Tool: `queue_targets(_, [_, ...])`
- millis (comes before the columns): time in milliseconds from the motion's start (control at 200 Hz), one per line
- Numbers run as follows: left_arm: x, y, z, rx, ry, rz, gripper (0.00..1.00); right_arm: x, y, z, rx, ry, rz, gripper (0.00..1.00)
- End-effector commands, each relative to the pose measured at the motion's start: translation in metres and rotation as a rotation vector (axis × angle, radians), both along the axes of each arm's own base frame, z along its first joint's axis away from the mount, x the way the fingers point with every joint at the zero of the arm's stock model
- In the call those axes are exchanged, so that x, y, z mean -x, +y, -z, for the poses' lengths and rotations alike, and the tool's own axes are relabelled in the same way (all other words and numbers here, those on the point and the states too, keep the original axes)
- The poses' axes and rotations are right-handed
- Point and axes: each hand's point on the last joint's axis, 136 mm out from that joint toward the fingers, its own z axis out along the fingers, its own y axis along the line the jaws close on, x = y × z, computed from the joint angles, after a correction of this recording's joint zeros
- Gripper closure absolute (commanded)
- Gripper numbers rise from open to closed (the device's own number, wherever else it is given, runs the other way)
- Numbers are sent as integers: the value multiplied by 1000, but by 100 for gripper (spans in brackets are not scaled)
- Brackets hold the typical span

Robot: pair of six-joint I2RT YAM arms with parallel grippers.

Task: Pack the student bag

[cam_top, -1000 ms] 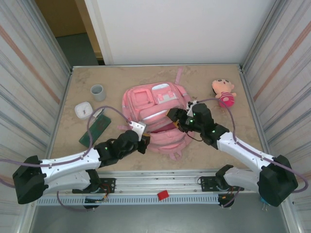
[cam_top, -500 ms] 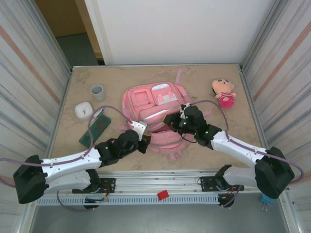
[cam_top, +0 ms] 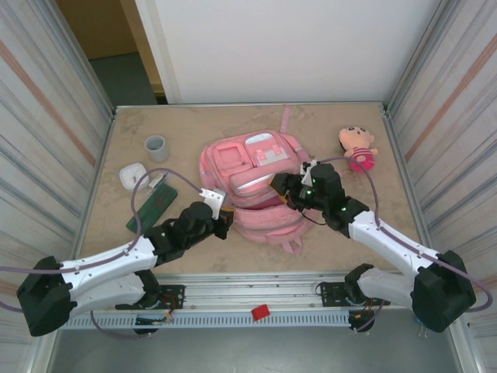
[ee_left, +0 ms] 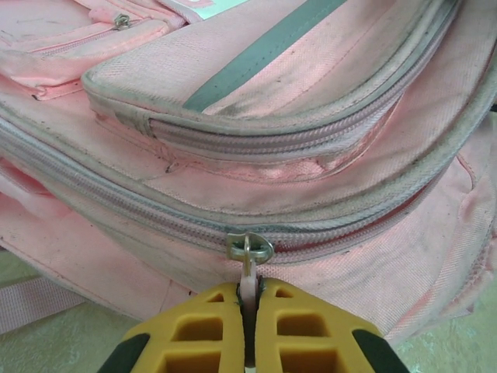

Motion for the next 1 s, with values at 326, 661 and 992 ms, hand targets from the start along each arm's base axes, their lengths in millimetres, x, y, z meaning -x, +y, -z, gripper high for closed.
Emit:
queue_targets(326, [-12,6,-16,9,-67,-48,100,-7,37,6,-28,-41,54,79])
queue_targets(661, [-51,56,2,-7,-41,-173,99,6,32,-49,3,-145,-206,94])
queue_targets(992, [-108,78,22,-34,-6,-252,98,23,39,-103,-59,-199,-384,98])
